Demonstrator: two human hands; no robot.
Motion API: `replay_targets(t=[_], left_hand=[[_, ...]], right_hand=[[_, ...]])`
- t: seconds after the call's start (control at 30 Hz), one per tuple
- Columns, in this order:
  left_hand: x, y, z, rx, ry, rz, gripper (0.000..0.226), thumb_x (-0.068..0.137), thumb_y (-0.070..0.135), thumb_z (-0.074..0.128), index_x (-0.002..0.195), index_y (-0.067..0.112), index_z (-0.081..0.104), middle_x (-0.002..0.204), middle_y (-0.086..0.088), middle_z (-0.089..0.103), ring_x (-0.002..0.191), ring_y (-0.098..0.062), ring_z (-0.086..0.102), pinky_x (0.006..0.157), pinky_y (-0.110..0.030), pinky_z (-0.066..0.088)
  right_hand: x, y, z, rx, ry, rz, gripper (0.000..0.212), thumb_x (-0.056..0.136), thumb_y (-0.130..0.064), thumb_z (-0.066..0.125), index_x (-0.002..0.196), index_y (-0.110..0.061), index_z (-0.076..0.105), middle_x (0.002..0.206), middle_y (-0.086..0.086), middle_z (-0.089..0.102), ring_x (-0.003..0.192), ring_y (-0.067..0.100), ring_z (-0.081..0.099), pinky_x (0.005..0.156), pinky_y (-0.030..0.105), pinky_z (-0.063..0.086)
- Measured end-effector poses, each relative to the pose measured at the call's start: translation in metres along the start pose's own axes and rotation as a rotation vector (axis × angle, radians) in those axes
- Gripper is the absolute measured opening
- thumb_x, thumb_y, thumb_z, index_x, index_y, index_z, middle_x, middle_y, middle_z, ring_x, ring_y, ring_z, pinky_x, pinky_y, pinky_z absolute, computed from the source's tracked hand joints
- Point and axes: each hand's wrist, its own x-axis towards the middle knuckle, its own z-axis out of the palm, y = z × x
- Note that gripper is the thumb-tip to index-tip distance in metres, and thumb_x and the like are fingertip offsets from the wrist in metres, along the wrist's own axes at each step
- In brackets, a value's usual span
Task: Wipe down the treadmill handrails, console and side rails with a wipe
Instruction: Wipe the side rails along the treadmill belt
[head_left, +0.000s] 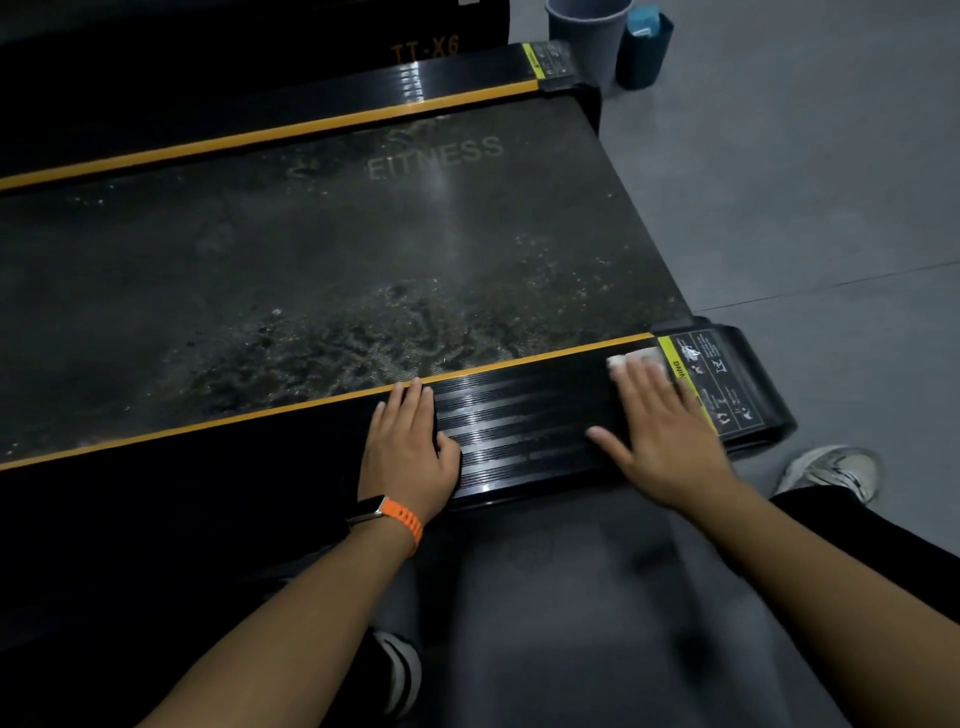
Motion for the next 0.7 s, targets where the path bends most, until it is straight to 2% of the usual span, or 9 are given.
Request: replay_targets(t=[0.07, 0.13, 0.2, 0.33, 0.4, 0.47, 0.53, 0.63, 0.7], left_hand=[[0.000, 0.001, 0.000, -0.004, 0.005, 0.000, 0.070, 0.091, 0.036, 0.033, 0.151, 0.002, 0.046, 0.162, -0.012, 0.038, 0.154, -0.028, 0.027, 0.127, -0.045, 0.020], [0.001, 0.000, 0.000, -0.003, 0.003, 0.002, 0.070, 0.091, 0.036, 0.032, 0.151, 0.002, 0.046, 0.162, -0.013, 0.039, 0.153, -0.029, 0.028, 0.127, -0.045, 0.020], [0.001, 0.000, 0.000, 0.001, -0.002, 0.000, 0.070, 0.091, 0.036, 0.032, 0.151, 0.002, 0.045, 0.162, -0.012, 0.038, 0.154, -0.028, 0.027, 0.127, -0.046, 0.020], [0.001, 0.000, 0.000, 0.009, -0.013, -0.004, 0.071, 0.092, 0.037, 0.031, 0.153, 0.003, 0.044, 0.164, -0.011, 0.036, 0.155, -0.027, 0.025, 0.128, -0.045, 0.018], [0.001, 0.000, 0.001, 0.013, -0.013, -0.003, 0.071, 0.092, 0.037, 0.032, 0.153, 0.003, 0.044, 0.163, -0.011, 0.036, 0.155, -0.027, 0.025, 0.128, -0.044, 0.018], [0.001, 0.001, 0.000, 0.008, -0.008, -0.004, 0.070, 0.091, 0.036, 0.033, 0.152, 0.003, 0.044, 0.163, -0.012, 0.037, 0.154, -0.027, 0.026, 0.128, -0.044, 0.018], [0.001, 0.001, 0.000, 0.002, -0.005, -0.005, 0.069, 0.092, 0.035, 0.035, 0.152, 0.002, 0.045, 0.163, -0.012, 0.037, 0.154, -0.028, 0.026, 0.128, -0.045, 0.019], [0.000, 0.001, 0.000, -0.008, -0.003, -0.005, 0.070, 0.092, 0.035, 0.033, 0.152, 0.002, 0.045, 0.163, -0.012, 0.037, 0.154, -0.029, 0.026, 0.127, -0.046, 0.019], [0.001, 0.001, 0.000, -0.007, 0.002, -0.002, 0.071, 0.091, 0.036, 0.032, 0.151, 0.002, 0.045, 0.162, -0.013, 0.038, 0.154, -0.029, 0.027, 0.127, -0.046, 0.020]], right_hand=[[-0.005, 0.018, -0.002, 0.011, -0.013, 0.105, 0.098, 0.096, -0.080, 0.007, 0.168, -0.015, 0.011, 0.175, 0.006, 0.012, 0.162, 0.024, 0.006, 0.129, 0.052, 0.011], [-0.006, 0.006, -0.002, 0.031, -0.026, 0.142, 0.102, 0.095, -0.081, 0.006, 0.167, -0.009, 0.012, 0.174, 0.013, 0.014, 0.161, 0.031, 0.008, 0.129, 0.053, 0.013], [-0.009, -0.024, 0.002, 0.043, -0.027, 0.071, 0.104, 0.096, -0.082, 0.004, 0.166, -0.006, 0.013, 0.173, 0.017, 0.015, 0.161, 0.035, 0.009, 0.128, 0.054, 0.015], [-0.019, -0.052, 0.013, 0.026, -0.024, -0.107, 0.101, 0.095, -0.082, -0.001, 0.168, -0.013, 0.005, 0.173, 0.004, -0.001, 0.162, 0.024, 0.000, 0.130, 0.048, 0.004], [-0.020, -0.027, 0.011, -0.001, 0.003, -0.077, 0.096, 0.097, -0.080, 0.003, 0.168, -0.016, 0.012, 0.174, 0.004, 0.010, 0.161, 0.023, 0.008, 0.130, 0.049, 0.009], [-0.026, 0.007, 0.009, -0.008, 0.033, 0.031, 0.094, 0.099, -0.078, 0.009, 0.166, -0.014, 0.021, 0.173, 0.008, 0.021, 0.161, 0.025, 0.015, 0.128, 0.052, 0.015], [-0.032, 0.027, 0.008, 0.003, 0.033, 0.120, 0.094, 0.100, -0.076, 0.012, 0.165, -0.010, 0.022, 0.172, 0.011, 0.022, 0.160, 0.028, 0.015, 0.127, 0.056, 0.019], [-0.037, 0.007, 0.012, 0.029, 0.055, 0.149, 0.095, 0.100, -0.074, 0.018, 0.164, -0.003, 0.021, 0.171, 0.019, 0.022, 0.159, 0.038, 0.017, 0.126, 0.057, 0.021], [-0.040, -0.024, 0.018, 0.038, 0.071, 0.048, 0.097, 0.100, -0.076, 0.018, 0.164, -0.003, 0.021, 0.171, 0.019, 0.021, 0.159, 0.038, 0.017, 0.126, 0.057, 0.021]])
